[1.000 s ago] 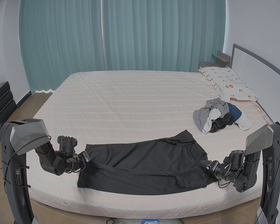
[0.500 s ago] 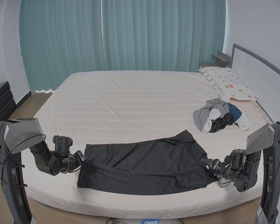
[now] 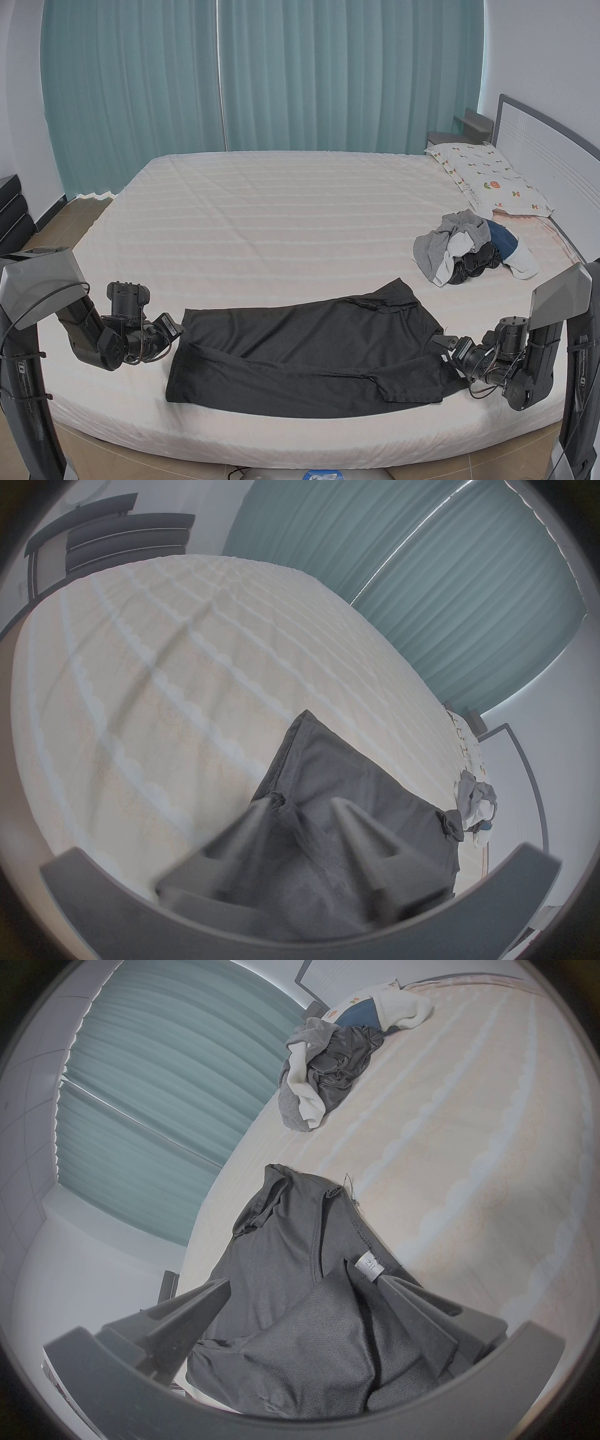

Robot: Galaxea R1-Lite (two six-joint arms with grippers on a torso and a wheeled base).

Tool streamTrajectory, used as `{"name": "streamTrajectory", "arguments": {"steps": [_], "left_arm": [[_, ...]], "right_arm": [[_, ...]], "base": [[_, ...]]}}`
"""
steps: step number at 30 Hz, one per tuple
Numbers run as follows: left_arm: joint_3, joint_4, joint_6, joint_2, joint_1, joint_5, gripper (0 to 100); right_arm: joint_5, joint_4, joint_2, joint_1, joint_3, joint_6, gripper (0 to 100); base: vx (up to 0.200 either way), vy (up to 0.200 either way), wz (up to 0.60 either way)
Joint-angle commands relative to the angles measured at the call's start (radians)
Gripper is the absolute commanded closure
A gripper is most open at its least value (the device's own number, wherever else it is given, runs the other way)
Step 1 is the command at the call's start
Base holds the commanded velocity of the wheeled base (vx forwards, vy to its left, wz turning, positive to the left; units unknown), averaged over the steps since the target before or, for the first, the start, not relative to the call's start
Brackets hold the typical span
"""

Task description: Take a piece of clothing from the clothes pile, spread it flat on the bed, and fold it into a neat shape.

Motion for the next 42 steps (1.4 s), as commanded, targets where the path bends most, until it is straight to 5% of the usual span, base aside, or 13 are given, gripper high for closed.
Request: {"name": "streamTrajectory", "arguments": {"steps": [1,18,19,42], "left_arm": [[-0.026,-0.004,0.001,0.04,-0.01,-0.006,0],[-0.112,-0.002,0.013,0.146,-0.062,0.02,0],[-0.111,-0.002,0.015,0.149,-0.062,0.027,100],[0.044,-0.01,0.015,0.014,-0.043,0.073,100]], "right_arm": [[0.001,-0.007,0.004,0.004,-0.001,0.0,0],[-0.002,-0.007,0.015,0.016,-0.001,0.001,0],[-0.002,-0.007,0.015,0.016,-0.001,0.001,0],[-0.009,-0.008,-0.04,0.014,0.006,-0.002,0]], "base": [[0.0,0.0,0.0],[0.0,0.0,0.0],[0.0,0.0,0.0],[0.0,0.0,0.0]]}}
